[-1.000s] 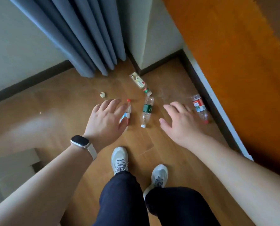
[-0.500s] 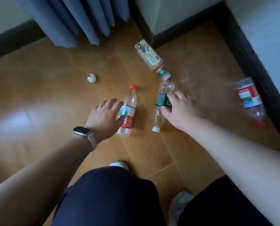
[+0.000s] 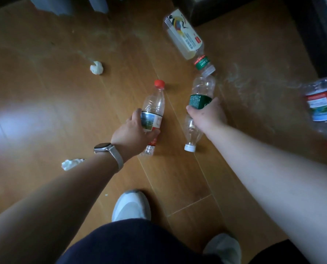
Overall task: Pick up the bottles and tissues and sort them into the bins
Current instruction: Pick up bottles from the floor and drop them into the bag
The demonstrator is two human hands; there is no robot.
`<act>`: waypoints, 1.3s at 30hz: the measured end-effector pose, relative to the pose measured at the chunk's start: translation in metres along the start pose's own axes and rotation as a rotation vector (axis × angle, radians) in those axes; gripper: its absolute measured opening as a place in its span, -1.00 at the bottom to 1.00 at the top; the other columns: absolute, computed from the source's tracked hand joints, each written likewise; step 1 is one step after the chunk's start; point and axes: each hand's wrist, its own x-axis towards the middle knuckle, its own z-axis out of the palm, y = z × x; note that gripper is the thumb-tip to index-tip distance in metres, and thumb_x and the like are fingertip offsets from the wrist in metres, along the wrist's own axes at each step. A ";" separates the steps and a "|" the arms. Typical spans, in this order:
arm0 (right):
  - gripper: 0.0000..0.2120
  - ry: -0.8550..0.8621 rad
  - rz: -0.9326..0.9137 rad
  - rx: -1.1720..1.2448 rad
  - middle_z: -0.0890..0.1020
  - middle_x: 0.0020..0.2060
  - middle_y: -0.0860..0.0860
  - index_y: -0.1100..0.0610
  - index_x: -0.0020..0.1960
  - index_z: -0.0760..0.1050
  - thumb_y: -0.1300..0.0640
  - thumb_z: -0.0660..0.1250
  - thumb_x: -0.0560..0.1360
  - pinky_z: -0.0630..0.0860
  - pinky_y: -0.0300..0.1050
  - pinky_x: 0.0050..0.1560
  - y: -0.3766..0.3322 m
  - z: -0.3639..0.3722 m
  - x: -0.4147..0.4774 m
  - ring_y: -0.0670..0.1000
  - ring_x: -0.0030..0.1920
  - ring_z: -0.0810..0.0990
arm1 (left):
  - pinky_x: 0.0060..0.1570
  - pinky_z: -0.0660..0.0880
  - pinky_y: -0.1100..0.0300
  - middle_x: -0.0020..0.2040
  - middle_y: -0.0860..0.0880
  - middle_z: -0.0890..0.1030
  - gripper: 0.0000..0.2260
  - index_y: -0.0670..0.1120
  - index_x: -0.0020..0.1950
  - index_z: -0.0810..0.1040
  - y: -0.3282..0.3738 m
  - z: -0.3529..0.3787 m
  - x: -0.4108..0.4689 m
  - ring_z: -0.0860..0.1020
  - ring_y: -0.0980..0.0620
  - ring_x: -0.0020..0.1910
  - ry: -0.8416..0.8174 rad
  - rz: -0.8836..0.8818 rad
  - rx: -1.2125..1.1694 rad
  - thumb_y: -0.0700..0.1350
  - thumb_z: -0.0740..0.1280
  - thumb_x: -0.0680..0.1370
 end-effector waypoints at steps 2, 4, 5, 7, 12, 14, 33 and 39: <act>-0.39 -0.047 0.027 0.045 0.58 -0.01 0.00 0.09 0.22 0.32 -0.17 0.46 0.33 0.61 -0.01 -0.14 0.006 0.004 0.002 0.02 -0.22 0.59 | -0.16 0.53 0.04 0.08 -0.05 0.59 -0.42 0.01 0.35 0.31 0.001 0.003 0.003 0.58 -0.09 -0.08 0.002 -0.008 -0.028 0.27 0.34 0.46; -0.42 -0.076 0.024 0.042 0.56 -0.07 -0.02 0.06 0.18 0.33 -0.15 0.47 0.31 0.61 0.01 -0.13 0.012 0.003 -0.002 -0.02 -0.24 0.57 | -0.17 0.54 0.05 0.01 -0.03 0.59 -0.47 0.00 0.28 0.37 0.003 0.004 0.003 0.58 -0.07 -0.13 0.005 -0.013 -0.027 0.26 0.35 0.44; -0.44 -0.086 0.007 0.029 0.55 -0.09 -0.04 0.04 0.15 0.33 -0.15 0.48 0.31 0.60 0.00 -0.12 0.014 -0.001 -0.006 -0.04 -0.24 0.56 | -0.19 0.54 0.06 -0.02 -0.01 0.59 -0.49 0.00 0.27 0.39 0.005 0.001 0.001 0.57 -0.07 -0.15 0.003 -0.017 -0.032 0.25 0.35 0.44; -0.49 -0.118 -0.030 0.020 0.54 -0.11 -0.10 0.00 0.11 0.33 -0.15 0.48 0.31 0.59 -0.02 -0.13 0.016 -0.011 -0.018 -0.06 -0.22 0.56 | -0.22 0.51 0.09 -0.08 0.01 0.58 -0.51 0.00 0.26 0.40 0.008 -0.010 -0.010 0.56 -0.06 -0.19 0.000 -0.030 -0.068 0.23 0.37 0.45; -0.54 -0.185 -0.099 0.003 0.57 -0.11 -0.13 -0.05 0.08 0.35 -0.15 0.45 0.30 0.57 -0.06 -0.16 0.002 -0.059 -0.088 -0.05 -0.17 0.59 | -0.16 0.47 0.14 -0.10 0.11 0.57 -0.58 0.06 0.21 0.45 0.022 -0.075 -0.071 0.57 -0.01 -0.12 0.079 -0.085 -0.283 0.16 0.41 0.43; -0.55 -0.203 -0.123 0.022 0.58 -0.07 -0.09 -0.03 0.11 0.35 -0.09 0.46 0.33 0.53 -0.11 -0.22 -0.016 -0.093 -0.135 -0.06 -0.15 0.59 | -0.09 0.53 0.10 -0.10 0.14 0.56 -0.59 0.06 0.22 0.44 0.032 -0.122 -0.115 0.60 0.01 -0.09 0.090 -0.065 -0.338 0.11 0.43 0.44; -0.43 -0.185 -0.453 0.112 0.53 0.01 -0.17 -0.10 0.27 0.30 -0.02 0.50 0.36 0.48 -0.20 -0.04 -0.165 -0.419 -0.444 -0.12 -0.02 0.55 | -0.08 0.59 0.19 0.07 0.21 0.56 -0.42 0.10 0.34 0.33 0.182 -0.460 -0.408 0.58 0.27 -0.07 0.100 0.131 -0.477 0.11 0.50 0.40; -0.43 -0.050 -0.563 0.131 0.55 0.02 -0.21 -0.22 0.19 0.31 -0.24 0.44 0.25 0.57 0.05 0.03 -0.169 -0.522 -0.497 -0.13 0.01 0.56 | -0.07 0.59 0.23 0.09 0.21 0.58 -0.45 0.16 0.30 0.32 0.252 -0.498 -0.480 0.58 0.30 -0.04 0.141 0.181 -0.547 0.06 0.51 0.41</act>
